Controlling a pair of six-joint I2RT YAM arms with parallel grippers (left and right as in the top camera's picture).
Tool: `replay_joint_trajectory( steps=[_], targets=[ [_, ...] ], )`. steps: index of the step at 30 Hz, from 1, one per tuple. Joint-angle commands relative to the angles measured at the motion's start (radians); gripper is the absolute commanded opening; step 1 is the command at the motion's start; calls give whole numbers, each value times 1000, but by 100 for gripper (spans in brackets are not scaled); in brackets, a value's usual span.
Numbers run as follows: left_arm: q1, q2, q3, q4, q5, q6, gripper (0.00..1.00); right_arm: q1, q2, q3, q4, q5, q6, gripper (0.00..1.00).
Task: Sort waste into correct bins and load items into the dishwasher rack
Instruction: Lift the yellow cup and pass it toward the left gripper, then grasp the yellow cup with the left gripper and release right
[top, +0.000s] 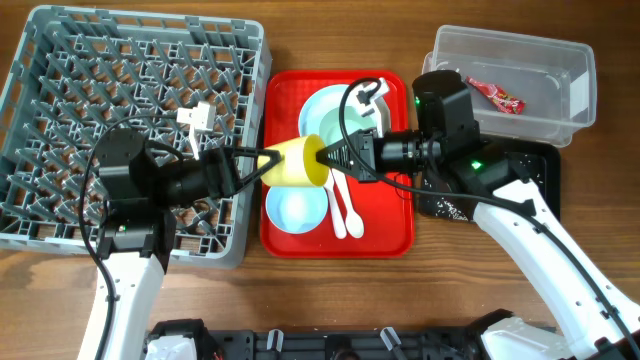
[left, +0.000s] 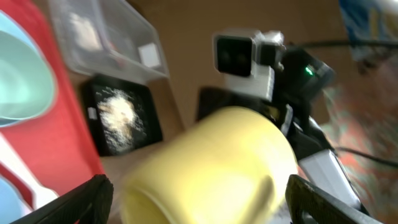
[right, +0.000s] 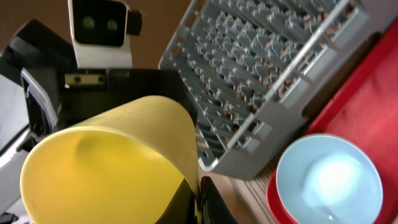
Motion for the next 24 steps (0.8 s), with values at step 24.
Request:
replay_joint_trajectory(
  steps=[24],
  targets=[
    [-105, 3, 12, 141, -41, -67, 92, 0, 51, 17, 105, -158, 139, 4]
  ],
)
